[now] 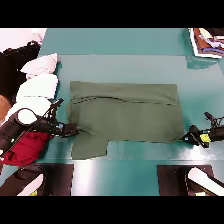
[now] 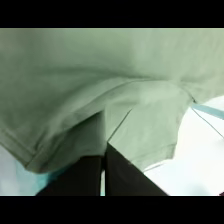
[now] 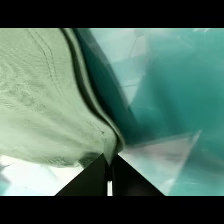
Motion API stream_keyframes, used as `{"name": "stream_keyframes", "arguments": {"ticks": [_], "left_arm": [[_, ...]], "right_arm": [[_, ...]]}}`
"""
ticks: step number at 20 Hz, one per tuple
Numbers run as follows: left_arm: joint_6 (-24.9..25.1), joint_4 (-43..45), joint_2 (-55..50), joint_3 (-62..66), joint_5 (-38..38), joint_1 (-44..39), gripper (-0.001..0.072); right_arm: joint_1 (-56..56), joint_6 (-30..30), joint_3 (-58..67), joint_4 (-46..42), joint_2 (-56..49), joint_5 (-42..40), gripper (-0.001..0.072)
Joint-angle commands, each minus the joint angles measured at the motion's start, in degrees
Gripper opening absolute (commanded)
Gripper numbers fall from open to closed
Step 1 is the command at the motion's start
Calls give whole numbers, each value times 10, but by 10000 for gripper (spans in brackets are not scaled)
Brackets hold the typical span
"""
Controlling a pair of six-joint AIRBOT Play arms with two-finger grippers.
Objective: Fold the shirts.
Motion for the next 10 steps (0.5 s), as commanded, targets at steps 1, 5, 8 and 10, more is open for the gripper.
{"name": "stream_keyframes", "arguments": {"ticks": [1, 5, 8, 10], "left_arm": [[-12, 12, 30, 0, -41, 0, 22], [-59, 11, 142, 0, -137, 0, 24], [-78, -3, 180, 27, -180, 0, 23], [-73, 17, 166, 63, -135, 0, 24]], "right_arm": [[0, -9, 22, -18, 33, 50, 19], [-1, -1, 55, -69, 136, 119, 19], [12, 35, 89, -72, 188, 135, 18], [52, 49, 127, -72, 179, 122, 18]]}}
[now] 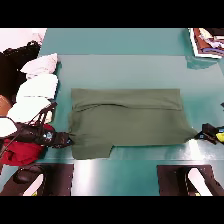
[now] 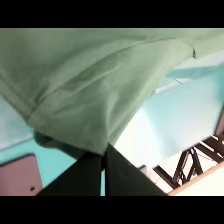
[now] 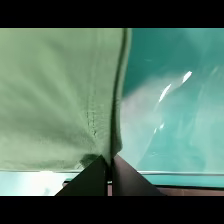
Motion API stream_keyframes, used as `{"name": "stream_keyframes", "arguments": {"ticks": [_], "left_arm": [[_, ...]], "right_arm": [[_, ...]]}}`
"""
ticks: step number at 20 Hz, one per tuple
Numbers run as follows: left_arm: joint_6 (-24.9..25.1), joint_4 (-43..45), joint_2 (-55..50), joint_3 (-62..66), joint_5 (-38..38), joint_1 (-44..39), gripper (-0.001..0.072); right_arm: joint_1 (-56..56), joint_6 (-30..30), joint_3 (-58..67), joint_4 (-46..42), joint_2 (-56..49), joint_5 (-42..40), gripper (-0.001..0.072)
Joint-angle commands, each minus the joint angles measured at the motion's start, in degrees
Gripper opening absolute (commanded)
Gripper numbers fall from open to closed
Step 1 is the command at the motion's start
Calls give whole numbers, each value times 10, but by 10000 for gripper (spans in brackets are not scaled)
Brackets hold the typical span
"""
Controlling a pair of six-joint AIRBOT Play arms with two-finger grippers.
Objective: Fold the shirts.
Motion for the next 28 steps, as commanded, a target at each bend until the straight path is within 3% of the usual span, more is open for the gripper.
{"name": "stream_keyframes", "arguments": {"ticks": [1, 4, 8, 13, 14, 15, 16, 17, 19, 22, 23, 24, 25, 26, 28], "left_arm": [[-4, 36, -4, 52, 37, 0, 23], [11, 117, -92, 120, 116, 0, 24], [35, 124, -255, 211, 247, 0, 25], [35, 123, -423, 311, 333, 0, 25], [35, 123, -442, 325, 339, 0, 26], [36, 123, -458, 340, 336, 0, 58], [35, 123, -466, 349, 336, 0, 363], [34, 123, -467, 354, 334, 0, 674], [38, 123, -464, 368, 305, 3, 615], [49, 119, -463, 394, 218, 4, 611], [49, 110, -463, 394, 202, 4, 568], [49, 101, -463, 393, 191, 2, 317], [50, 101, -463, 394, 188, 0, 113], [50, 96, -463, 394, 189, -3, 25], [49, 89, -463, 393, 196, -14, 26]], "right_arm": [[61, 30, 61, -9, 1, -6, 18], [140, 60, 140, -9, -78, -59, 18], [202, 75, 262, 0, -225, -97, 18], [224, 87, 395, 35, -385, -106, 20], [221, 87, 416, 51, -408, -111, 28], [217, 87, 434, 67, -428, -113, 126], [209, 84, 452, 89, -447, -113, 289], [199, 76, 470, 112, -464, -102, 374], [173, 49, 487, 141, -480, -71, 388], [127, 10, 486, 136, -481, -16, 394], [113, 8, 486, 132, -481, -5, 492], [96, 8, 483, 133, -481, -3, 581], [84, 6, 475, 136, -481, -4, 588], [74, 3, 459, 136, -481, -11, 588], [59, -5, 413, 137, -481, -35, 588]]}}
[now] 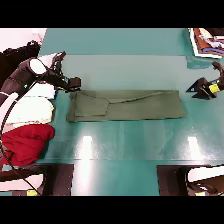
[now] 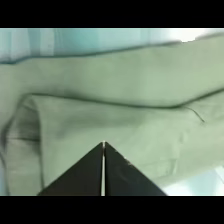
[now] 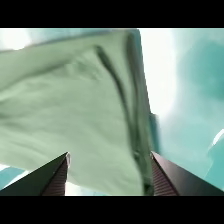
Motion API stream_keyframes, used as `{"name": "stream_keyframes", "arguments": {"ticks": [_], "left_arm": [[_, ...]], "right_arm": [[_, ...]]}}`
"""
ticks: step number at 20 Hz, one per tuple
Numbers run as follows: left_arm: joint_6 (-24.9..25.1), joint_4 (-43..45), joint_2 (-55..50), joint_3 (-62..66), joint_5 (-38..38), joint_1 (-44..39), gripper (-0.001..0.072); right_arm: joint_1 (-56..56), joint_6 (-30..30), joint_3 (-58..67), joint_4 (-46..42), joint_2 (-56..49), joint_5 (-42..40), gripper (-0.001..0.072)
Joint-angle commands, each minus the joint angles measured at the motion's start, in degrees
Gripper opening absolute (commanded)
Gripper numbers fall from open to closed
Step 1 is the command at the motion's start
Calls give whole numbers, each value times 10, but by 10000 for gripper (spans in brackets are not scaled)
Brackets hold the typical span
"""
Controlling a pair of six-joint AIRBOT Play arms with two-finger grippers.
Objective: Fold the shirts.
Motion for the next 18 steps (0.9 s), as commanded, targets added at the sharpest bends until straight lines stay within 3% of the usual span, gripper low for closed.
{"name": "stream_keyframes", "arguments": {"ticks": [1, 6, 10, 11, 13, 14, 16, 18], "left_arm": [[1, -15, -1, 3, -10, -16, 26], [1, -15, -3, 3, 40, -76, 26], [1, -28, -28, 3, 81, -123, 25], [1, -47, -39, 4, 95, -130, 25], [2, -86, -63, 7, 122, -144, 25], [2, -89, -78, 16, 126, -151, 25], [1, -93, -109, 45, 126, -167, 25], [2, -102, -146, 82, 126, -189, 25]], "right_arm": [[-27, -27, -60, 5, -2, -27, 586], [-18, -75, -144, 60, -2, -97, 579], [10, -83, -142, 75, -18, -82, 570], [19, -83, -133, 75, -27, -71, 513], [37, -83, -104, 76, -43, -48, 205], [43, -83, -92, 76, -42, -41, 115], [57, -83, -58, 76, -28, -29, 20], [71, -74, -24, 82, 2, -14, 20]]}}
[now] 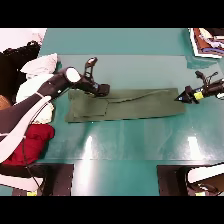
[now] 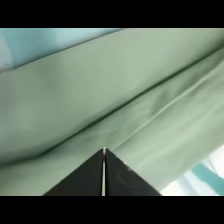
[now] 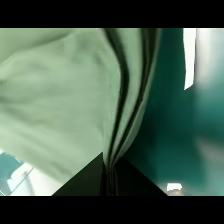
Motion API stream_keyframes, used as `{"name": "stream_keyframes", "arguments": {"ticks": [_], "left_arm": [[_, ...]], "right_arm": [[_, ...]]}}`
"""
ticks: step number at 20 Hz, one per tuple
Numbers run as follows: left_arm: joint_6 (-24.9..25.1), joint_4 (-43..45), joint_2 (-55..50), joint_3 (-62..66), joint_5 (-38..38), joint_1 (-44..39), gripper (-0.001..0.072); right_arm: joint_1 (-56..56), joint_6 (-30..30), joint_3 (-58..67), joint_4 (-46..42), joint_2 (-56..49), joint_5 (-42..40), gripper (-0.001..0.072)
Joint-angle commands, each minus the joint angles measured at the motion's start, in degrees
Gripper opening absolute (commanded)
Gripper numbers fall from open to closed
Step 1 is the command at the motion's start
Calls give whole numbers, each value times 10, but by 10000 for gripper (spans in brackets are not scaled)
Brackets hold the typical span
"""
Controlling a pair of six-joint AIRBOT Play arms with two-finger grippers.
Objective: Fold the shirts.
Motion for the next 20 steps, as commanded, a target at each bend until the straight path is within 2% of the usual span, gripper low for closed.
{"name": "stream_keyframes", "arguments": {"ticks": [1, 7, 13, 20], "left_arm": [[0, -19, -60, 54, 10, -37, 25], [-1, -25, -147, 120, 7, -78, 25], [-1, -28, -151, 120, 13, -79, 25], [-1, -5, -124, 120, -11, -45, 24]], "right_arm": [[31, 20, 55, 12, 40, 33, 20], [119, 37, 142, 138, 124, 35, 20], [218, 57, 232, 144, 126, 12, 20], [314, 60, 236, 144, 126, -35, 20]]}}
